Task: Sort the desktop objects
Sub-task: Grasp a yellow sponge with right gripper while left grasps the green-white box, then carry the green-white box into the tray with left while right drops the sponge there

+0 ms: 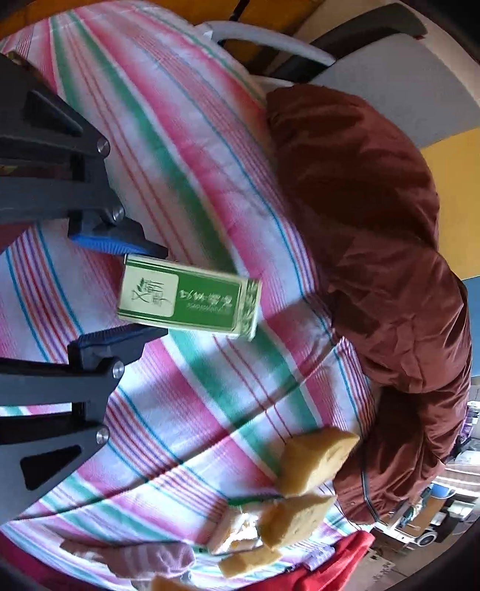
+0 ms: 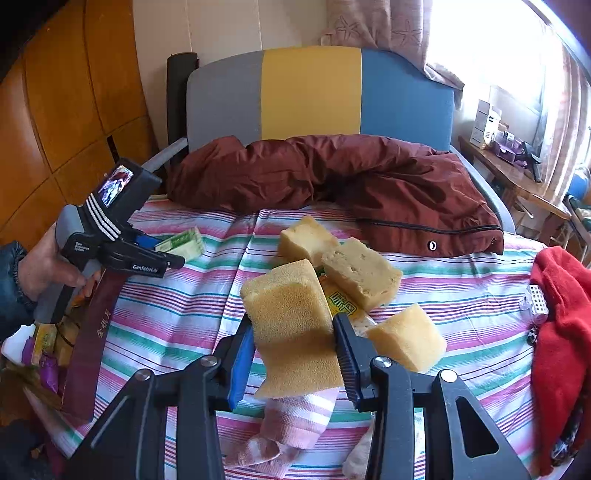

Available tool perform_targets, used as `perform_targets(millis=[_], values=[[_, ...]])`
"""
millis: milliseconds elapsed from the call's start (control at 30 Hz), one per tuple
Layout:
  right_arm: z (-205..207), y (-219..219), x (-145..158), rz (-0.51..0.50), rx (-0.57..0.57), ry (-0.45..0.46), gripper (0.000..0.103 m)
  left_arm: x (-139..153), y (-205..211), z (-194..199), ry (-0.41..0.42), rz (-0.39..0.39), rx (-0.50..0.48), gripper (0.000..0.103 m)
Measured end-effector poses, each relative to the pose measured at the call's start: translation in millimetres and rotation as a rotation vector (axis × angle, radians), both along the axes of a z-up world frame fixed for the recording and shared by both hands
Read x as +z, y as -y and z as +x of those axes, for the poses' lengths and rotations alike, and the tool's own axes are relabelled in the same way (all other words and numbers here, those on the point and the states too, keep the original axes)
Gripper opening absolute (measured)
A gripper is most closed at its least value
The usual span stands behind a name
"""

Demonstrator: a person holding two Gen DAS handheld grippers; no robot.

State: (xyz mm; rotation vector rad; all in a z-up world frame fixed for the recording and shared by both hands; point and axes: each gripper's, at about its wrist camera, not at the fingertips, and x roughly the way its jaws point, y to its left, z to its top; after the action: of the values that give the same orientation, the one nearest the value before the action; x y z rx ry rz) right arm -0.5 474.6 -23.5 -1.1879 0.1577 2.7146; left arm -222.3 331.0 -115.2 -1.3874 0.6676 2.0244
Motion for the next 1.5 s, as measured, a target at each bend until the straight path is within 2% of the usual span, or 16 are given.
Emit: perform_targets(millis=[200,333,567,700,833,1000,1233,1500], values=[[-3.0,4.7,-6.2,0.018,0.018,0.023,0.042,15.5,16.1,20.3,-0.005,0.069,0.016,0.03],[-3.9,9.7,-8.9,0.02,0.041,0.03,0.042,36.8,29.8,40.7,-0.022,0.123,0.024,0.03],[-3.8,20.8,-10.2,0.04,0.087,0.035,0.042,92.4,56.5,88.3,-0.135,0.192,0.019,0.03],[-3.3,22.0,-11.2,0.047,0.089,0.038,0.042,121.9,80.1,114.1,-0.199,0.237,0.046,0.03],[-3.3,23.0,-12.8,0.058,0.087,0.044,0.042,137.5,108.3,131.9,-0.235,0.283,0.1,0.03],[-3.2,29.8,-16.6,0.077,0.094,0.061,0.042,142.6,145.3,152.6,-0.265,0.318,0.171,0.03],[-5.0,40.5,-23.6,0.114,0.116,0.085,0.042,132.1,191.7,167.7,-0.237,0.347,0.27,0.03],[-6.1,42.8,-25.2,0.128,0.119,0.087,0.042,111.2,237.7,182.1,-0.204,0.345,0.365,0.03]])
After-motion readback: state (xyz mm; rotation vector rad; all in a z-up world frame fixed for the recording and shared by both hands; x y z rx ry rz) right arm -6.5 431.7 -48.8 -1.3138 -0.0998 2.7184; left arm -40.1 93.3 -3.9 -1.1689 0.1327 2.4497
